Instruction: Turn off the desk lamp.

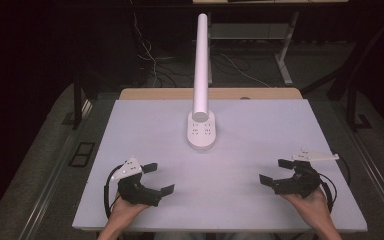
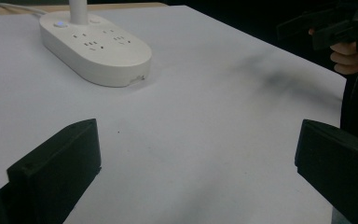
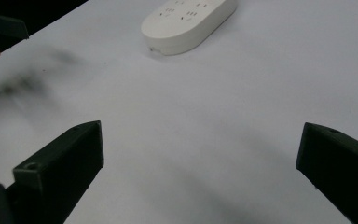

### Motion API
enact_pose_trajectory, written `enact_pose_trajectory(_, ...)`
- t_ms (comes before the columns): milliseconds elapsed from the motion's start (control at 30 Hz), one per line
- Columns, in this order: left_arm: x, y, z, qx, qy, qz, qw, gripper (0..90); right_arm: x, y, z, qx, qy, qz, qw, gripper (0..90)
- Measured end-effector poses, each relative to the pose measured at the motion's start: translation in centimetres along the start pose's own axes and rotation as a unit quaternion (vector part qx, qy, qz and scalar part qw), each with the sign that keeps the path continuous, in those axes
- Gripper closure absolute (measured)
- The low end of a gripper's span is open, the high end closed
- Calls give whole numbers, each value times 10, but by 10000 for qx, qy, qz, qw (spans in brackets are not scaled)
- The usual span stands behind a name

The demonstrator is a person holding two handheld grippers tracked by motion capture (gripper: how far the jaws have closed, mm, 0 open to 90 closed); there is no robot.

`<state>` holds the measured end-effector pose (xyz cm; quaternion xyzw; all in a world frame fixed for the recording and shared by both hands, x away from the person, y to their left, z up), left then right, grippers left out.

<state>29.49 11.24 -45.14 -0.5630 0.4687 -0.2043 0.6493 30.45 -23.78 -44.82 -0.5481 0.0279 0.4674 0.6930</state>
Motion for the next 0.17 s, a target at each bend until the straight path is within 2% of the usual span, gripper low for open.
enact_pose_trajectory(167, 0, 0, 1, -16, -18, -9, 10000, 0, 0, 13, 1, 31, 0, -30, 10000, 6)
Point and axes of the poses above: each handheld gripper's, and its own axes: x roughly forward along the jaws, y roughly out of its underside, z roughly to its left, the point moved 8 cm from there along x, roughly forward along the jaws, and after that the axes turned 10 degrees about x, right-handed, at the moved point
